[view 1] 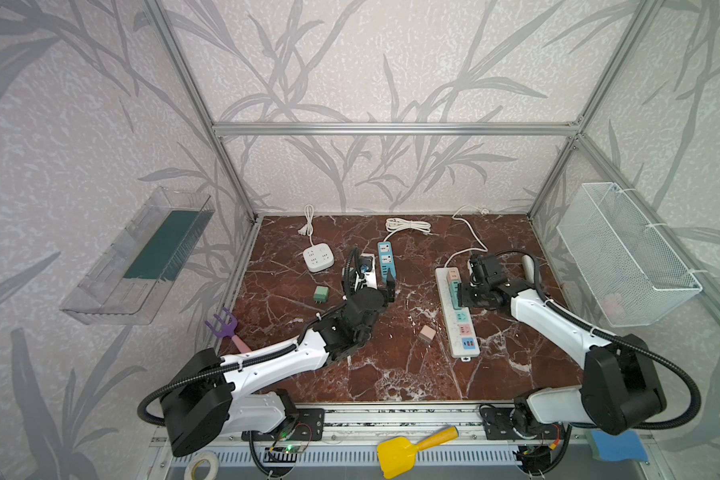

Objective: Insert the plug
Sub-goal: 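Open the right gripper and raise it while the left gripper moves toward a pink adapter, then lower the left gripper onto the loose pink adapter and grasp it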

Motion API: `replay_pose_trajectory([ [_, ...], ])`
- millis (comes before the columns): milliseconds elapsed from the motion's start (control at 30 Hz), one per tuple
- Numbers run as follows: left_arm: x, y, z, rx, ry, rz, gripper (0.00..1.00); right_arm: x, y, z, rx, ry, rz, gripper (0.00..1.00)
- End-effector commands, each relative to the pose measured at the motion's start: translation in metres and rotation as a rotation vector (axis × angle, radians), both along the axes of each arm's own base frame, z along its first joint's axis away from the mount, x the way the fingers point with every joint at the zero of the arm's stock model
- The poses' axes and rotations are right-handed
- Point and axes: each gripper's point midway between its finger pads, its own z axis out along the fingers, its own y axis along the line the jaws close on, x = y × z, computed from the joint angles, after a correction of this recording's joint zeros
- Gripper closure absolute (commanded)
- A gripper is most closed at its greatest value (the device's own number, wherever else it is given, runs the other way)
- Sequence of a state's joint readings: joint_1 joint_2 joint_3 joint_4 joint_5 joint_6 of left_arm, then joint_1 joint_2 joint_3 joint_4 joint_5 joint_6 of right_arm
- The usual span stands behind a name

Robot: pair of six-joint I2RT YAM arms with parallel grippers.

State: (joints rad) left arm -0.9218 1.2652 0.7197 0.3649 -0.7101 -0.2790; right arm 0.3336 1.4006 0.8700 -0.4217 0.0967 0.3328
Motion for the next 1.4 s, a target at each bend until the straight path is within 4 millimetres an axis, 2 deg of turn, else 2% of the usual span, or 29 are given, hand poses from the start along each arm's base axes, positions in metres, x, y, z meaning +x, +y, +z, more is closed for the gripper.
replay_pose_trajectory([
  [0,0.004,-0.003,0.008,-0.036,0.007,0.012,0.11,-0.006,-0.004,-0.012,-0.013,0.044,-0.011,0.38],
  [100,0.001,-0.001,0.013,-0.061,0.007,0.007,0.12,-0.005,-0.002,-0.003,0.003,0.037,0.005,0.38],
  [233,-0.003,0.002,0.025,-0.094,-0.017,-0.003,0.12,-0.001,0.008,0.028,0.083,-0.040,0.013,0.38],
  [333,-0.001,0.000,0.029,-0.078,-0.030,-0.016,0.11,-0.007,0.017,0.045,0.164,-0.073,0.026,0.36],
  [533,0.010,-0.013,0.017,-0.049,0.037,-0.076,0.11,-0.031,0.011,0.051,0.156,-0.056,0.044,0.34],
  [700,0.019,-0.019,0.005,-0.036,0.126,-0.115,0.14,-0.043,0.005,0.056,0.146,-0.059,0.043,0.34],
  [833,0.018,-0.037,0.002,0.039,0.173,-0.212,0.15,-0.051,0.002,0.062,0.141,-0.062,0.045,0.34],
  [1000,0.004,-0.071,-0.019,0.166,0.318,-0.412,0.18,-0.057,-0.011,0.077,0.094,-0.094,0.025,0.31],
  [1100,-0.010,-0.089,-0.035,0.270,0.439,-0.484,0.18,-0.062,-0.027,0.083,0.044,-0.107,-0.014,0.23],
  [1200,-0.028,-0.104,-0.055,0.391,0.554,-0.551,0.19,-0.068,-0.043,0.085,0.025,-0.114,-0.058,0.19],
  [1267,-0.035,-0.106,-0.066,0.458,0.605,-0.539,0.21,-0.072,-0.050,0.084,0.043,-0.119,-0.081,0.18],
  [1367,-0.041,-0.109,-0.079,0.508,0.653,-0.532,0.21,-0.078,-0.048,0.077,0.106,-0.103,-0.093,0.17],
])
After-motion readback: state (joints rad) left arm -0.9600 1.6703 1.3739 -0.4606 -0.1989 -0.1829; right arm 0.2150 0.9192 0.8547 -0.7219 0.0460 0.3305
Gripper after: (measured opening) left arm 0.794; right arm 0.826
